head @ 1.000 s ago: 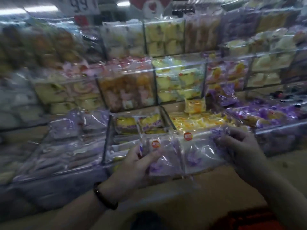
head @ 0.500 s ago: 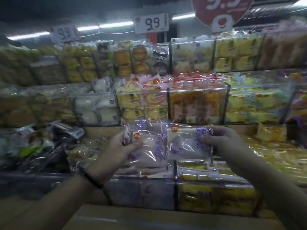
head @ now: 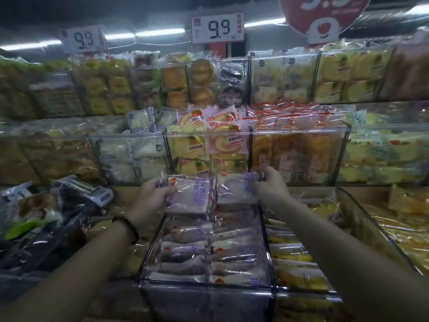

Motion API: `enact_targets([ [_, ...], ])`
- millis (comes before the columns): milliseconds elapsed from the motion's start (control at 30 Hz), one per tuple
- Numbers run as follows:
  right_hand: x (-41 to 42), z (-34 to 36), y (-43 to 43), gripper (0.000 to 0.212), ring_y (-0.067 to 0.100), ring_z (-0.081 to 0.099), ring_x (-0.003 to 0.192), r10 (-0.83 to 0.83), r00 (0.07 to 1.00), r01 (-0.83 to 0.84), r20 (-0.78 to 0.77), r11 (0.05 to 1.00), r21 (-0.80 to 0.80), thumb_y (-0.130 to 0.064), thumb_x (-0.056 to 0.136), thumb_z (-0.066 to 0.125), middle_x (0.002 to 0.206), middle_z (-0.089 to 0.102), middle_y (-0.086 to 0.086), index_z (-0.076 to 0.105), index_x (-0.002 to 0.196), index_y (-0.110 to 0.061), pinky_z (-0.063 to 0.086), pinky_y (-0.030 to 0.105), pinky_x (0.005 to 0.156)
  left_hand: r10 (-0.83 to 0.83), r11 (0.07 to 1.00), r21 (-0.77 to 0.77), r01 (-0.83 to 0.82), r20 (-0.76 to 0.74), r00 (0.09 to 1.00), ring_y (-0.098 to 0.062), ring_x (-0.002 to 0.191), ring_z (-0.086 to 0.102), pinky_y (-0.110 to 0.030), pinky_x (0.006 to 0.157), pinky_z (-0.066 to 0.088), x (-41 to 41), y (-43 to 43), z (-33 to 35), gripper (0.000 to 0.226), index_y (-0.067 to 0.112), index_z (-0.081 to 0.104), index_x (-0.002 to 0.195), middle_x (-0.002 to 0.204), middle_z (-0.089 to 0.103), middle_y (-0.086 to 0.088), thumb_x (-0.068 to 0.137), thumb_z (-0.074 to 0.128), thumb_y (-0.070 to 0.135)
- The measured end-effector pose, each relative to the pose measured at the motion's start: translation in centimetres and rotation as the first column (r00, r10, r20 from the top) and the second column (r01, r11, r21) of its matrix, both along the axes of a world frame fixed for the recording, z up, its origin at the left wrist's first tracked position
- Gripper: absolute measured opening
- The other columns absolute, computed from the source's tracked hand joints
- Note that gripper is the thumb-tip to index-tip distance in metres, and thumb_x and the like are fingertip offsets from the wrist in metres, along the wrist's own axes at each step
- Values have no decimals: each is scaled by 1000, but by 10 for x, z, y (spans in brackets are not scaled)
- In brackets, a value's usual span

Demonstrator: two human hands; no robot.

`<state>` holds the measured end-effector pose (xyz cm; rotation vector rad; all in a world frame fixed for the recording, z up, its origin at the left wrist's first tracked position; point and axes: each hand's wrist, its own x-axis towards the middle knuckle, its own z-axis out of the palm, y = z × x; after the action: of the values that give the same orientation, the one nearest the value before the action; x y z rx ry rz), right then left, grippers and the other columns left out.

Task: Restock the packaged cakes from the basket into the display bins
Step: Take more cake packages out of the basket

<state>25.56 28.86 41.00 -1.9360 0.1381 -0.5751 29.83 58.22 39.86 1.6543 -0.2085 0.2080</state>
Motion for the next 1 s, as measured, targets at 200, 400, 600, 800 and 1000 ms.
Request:
enact_targets([
  [200,12,2,7,45,10,60,86,-55,998,50,-18,976,-211,-19,100,66,107,64,-3,56,145,-20,47,26,60,12,997,73,-19,90,996,-16,72,70,-30,66,56,3,2,-22,6,16,64,101,80,74,1,99,67,10],
  [400,-3,4,17,62,12,64,81,-46,998,32,-32,943,-332,-14,90,79,97,62,-6,51,145,-22,51,24,58,-10,950,311,-10,64,998,-12,75,70,-24,64,56,-10,10,-9,31,18,62,107,95,70,-8,88,75,-4],
  [600,-8,2,22,40,24,57,98,-155,988,110,-18,775,-622,-21,90,79,105,57,0,63,127,-24,47,34,81,-58,887,460,-40,197,979,-17,76,70,-37,70,58,-12,10,-2,30,24,69,97,87,75,-3,79,89,11],
  [800,-8,11,19,38,30,56,106,-266,960,108,-87,637,-763,-28,87,78,116,58,5,64,123,-28,55,46,89,-71,851,519,-76,258,964,-16,80,72,-35,72,59,-11,-6,-2,31,36,66,91,88,72,6,78,91,22],
  [1000,-14,6,19,46,37,46,121,-234,968,76,-93,625,-777,-34,91,68,132,42,15,50,132,-21,44,48,100,39,799,547,-250,367,929,-7,91,67,-24,73,53,-23,-14,-1,76,30,49,133,109,69,5,72,94,21],
])
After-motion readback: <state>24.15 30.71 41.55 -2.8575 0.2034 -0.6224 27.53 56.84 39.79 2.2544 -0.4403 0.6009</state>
